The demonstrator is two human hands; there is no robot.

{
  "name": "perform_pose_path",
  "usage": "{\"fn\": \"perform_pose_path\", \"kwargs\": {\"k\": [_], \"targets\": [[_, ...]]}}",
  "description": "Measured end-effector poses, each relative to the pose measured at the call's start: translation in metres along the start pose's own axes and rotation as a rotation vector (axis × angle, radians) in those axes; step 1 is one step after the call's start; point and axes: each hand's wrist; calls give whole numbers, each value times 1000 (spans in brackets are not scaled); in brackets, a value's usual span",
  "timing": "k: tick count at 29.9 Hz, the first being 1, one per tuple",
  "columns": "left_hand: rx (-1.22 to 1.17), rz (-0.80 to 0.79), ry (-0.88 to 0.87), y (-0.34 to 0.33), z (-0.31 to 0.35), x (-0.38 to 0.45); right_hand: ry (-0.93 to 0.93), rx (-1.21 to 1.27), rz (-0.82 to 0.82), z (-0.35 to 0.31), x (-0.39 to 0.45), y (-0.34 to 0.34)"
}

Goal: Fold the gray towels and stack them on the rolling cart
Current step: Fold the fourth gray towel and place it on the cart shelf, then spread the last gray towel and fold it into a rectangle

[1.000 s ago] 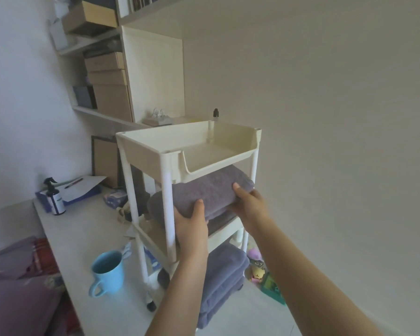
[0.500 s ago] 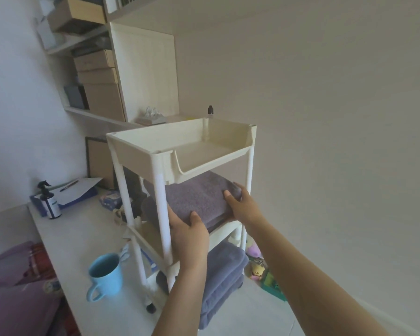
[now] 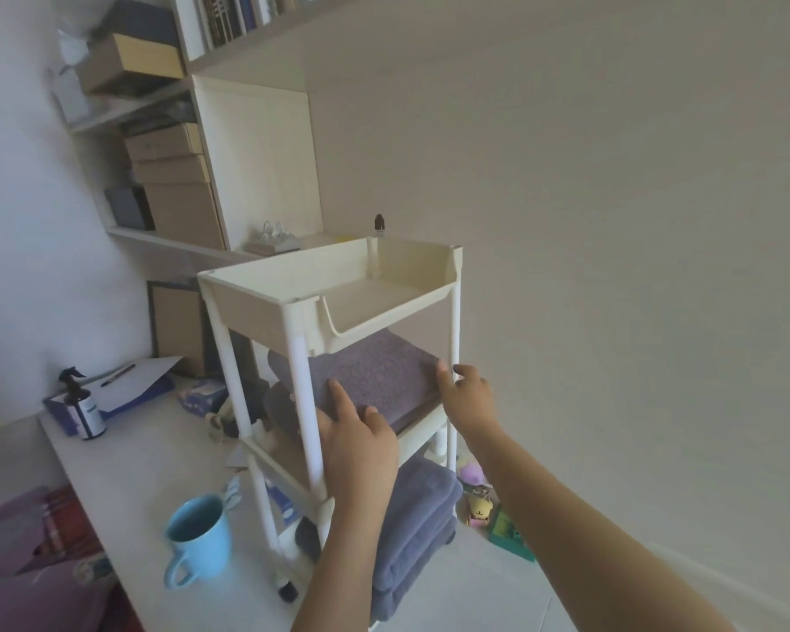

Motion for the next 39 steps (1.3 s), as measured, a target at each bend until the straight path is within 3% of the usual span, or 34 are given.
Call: {"fn": "perform_pose_path", "kwargs": {"k": [5, 9, 15, 18, 24, 27, 32, 39], "targets": [[21, 8, -296, -17, 6, -24, 45, 162, 121, 19, -37, 32], [-117, -186, -422, -43, 10, -68, 28, 258, 157, 53, -88, 71], [-293, -566, -494, -92, 16, -158, -63, 182, 315, 131, -177, 151], [-315, -832, -452, -117, 22, -214, -146, 121, 402, 174, -225, 192], [-280, -1201, -364, -159, 30, -329, -328, 55, 578, 247, -313, 258], [-270, -1293, -342, -178, 28, -377, -406, -7, 641, 272, -352, 283], [-170, -1532, -246, -208, 16, -491, -611, -334, 770, 342, -437, 335], [-86, -1629, -95, -246, -4, -564, -783, -521, 740, 403, -500, 357]]}}
Point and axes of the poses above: each hand's wrist, its own x-axis towards the middle knuckle, its own y-axis out of the back of the hand, z = x × y, and after that the axes turned 8 degrees about -x, right-handed
